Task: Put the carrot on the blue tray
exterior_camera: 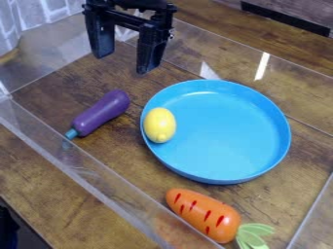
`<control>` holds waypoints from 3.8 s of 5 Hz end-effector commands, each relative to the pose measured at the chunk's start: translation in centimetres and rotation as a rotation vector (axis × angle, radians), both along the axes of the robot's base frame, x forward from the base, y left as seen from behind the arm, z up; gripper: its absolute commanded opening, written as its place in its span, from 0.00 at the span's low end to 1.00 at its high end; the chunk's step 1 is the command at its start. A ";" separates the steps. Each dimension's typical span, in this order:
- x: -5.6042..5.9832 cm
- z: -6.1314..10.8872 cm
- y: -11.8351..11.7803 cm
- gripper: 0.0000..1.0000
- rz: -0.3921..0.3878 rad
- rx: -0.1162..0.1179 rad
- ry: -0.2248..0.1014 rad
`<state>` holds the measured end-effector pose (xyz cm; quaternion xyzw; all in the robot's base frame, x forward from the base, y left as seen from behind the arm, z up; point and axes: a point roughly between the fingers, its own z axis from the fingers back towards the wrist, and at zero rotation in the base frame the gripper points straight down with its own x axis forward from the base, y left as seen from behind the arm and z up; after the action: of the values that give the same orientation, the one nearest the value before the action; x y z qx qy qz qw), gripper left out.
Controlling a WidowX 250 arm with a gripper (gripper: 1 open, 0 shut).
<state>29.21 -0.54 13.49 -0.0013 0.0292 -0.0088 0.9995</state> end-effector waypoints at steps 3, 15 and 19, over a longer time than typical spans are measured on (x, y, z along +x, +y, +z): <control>-1.7 -1.2 -2.4 1.00 0.007 -0.011 -0.028; -1.0 -10.9 -13.4 1.00 0.084 -0.061 -0.223; 0.6 -10.5 -14.1 1.00 -0.001 -0.102 -0.233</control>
<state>29.17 -14.33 2.22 -0.0447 -0.0739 -0.0062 0.9962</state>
